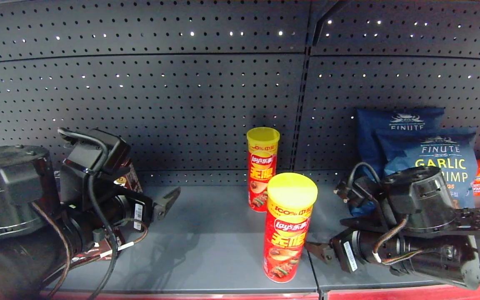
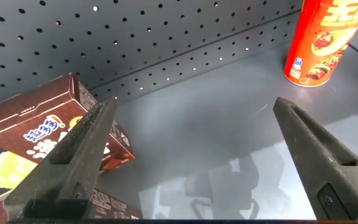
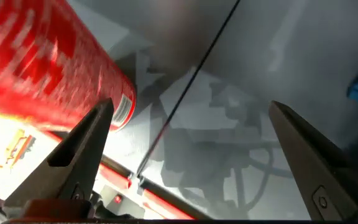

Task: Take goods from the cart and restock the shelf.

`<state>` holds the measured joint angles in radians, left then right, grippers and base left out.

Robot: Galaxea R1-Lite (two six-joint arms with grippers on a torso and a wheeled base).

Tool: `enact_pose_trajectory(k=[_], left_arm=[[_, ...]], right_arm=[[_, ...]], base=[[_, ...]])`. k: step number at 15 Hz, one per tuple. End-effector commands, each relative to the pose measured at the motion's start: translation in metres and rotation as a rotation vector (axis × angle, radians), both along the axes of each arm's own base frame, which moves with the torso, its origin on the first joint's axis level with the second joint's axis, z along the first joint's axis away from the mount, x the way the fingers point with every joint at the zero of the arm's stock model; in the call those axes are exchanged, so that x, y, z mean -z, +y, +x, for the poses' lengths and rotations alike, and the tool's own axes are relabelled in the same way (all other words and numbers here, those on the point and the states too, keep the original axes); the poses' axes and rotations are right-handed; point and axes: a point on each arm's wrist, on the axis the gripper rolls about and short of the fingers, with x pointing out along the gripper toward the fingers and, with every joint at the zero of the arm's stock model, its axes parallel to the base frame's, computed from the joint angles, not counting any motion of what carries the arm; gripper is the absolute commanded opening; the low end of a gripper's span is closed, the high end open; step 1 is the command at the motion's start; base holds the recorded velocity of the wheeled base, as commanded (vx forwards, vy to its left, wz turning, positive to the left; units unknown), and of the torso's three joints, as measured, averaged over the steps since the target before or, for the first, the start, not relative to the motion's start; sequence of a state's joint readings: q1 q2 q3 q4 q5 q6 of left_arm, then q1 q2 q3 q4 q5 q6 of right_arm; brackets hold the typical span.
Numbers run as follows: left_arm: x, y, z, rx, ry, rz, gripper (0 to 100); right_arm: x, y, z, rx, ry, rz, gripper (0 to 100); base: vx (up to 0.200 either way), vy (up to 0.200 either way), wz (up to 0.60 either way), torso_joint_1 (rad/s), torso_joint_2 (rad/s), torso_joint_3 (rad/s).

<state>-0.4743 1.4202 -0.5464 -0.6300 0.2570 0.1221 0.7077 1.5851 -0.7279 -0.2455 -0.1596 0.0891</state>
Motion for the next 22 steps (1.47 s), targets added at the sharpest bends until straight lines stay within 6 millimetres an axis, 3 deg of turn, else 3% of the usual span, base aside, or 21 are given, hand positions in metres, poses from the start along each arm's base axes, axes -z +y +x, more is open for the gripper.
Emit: enact_pose_trajectory(k=[1, 15, 22], left_arm=[[0.0, 0.0, 0.0, -0.001, 0.0, 0.001, 100], [0.0, 0.0, 0.0, -0.001, 0.001, 0.001, 100], [0.001, 0.0, 0.001, -0.002, 0.003, 0.006, 100]], right_arm=[[0.004, 0.007, 0.007, -0.005, 0.01, -0.01, 100], [0.005, 0.028, 0.015, -0.038, -0.005, 0.0, 100], [0.004, 0.022, 0.011, -0.032, -0.003, -0.002, 100]], base=[[0.0, 0.0, 0.0, 0.0, 0.0, 0.0], [0.0, 0.0, 0.0, 0.0, 0.0, 0.0], [0.0, 0.0, 0.0, 0.0, 0.0, 0.0]])
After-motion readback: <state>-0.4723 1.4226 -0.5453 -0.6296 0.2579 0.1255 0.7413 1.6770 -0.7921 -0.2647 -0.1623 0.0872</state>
